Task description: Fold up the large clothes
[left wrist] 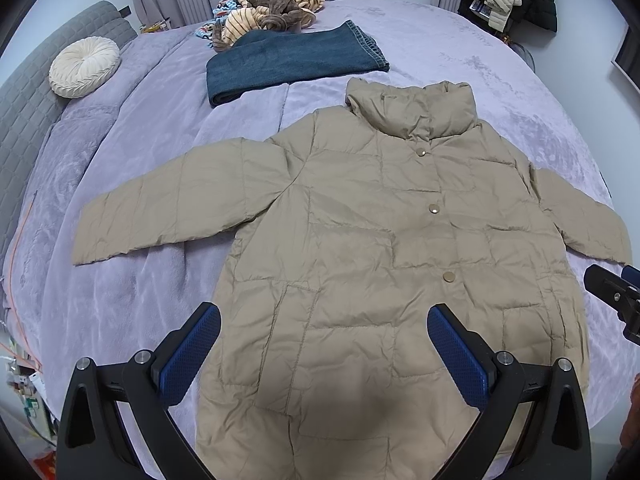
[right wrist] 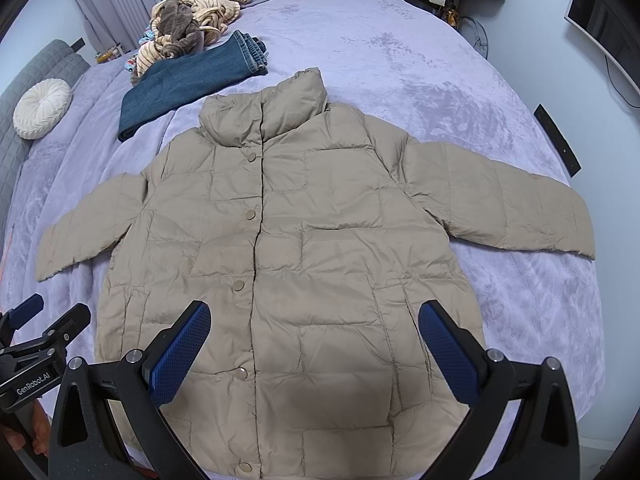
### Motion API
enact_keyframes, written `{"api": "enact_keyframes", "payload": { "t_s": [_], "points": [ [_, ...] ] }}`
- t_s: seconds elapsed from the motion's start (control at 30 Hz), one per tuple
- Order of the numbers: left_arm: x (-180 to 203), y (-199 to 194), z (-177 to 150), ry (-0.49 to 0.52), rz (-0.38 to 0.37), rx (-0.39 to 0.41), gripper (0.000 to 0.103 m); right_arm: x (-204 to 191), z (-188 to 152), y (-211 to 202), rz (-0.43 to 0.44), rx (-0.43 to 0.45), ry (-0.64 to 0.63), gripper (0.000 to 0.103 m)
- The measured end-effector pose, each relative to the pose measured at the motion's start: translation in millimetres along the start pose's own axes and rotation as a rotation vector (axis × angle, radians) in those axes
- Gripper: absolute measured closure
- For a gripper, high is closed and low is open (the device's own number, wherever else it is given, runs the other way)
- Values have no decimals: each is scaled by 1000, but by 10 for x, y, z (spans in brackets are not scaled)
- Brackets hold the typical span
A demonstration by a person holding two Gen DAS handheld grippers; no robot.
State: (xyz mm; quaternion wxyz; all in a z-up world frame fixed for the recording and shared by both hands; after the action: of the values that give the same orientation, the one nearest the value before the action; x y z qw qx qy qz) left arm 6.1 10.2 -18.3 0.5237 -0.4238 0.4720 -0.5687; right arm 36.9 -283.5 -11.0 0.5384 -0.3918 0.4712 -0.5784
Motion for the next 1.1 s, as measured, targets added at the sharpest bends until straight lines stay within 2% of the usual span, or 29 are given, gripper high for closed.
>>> {"api": "enact_keyframes", "payload": {
  "t_s": [1.1],
  "points": [
    [-27,-11,-41,-4,6,-6,0,2,4,1,0,1,0,0]
  ]
}}
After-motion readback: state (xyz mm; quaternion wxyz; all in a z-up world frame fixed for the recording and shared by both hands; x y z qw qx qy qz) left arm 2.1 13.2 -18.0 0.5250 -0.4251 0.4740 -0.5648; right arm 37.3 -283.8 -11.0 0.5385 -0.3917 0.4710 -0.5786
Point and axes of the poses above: each gripper's, at about its wrist camera, not at the fingertips, and y roughly the way its jaws point, x to its right, z to its top, the point moved 2 cm from there along y, roughly the way its jaws point, and after that the axes turned 12 degrees about -x, right-handed, at the moved point
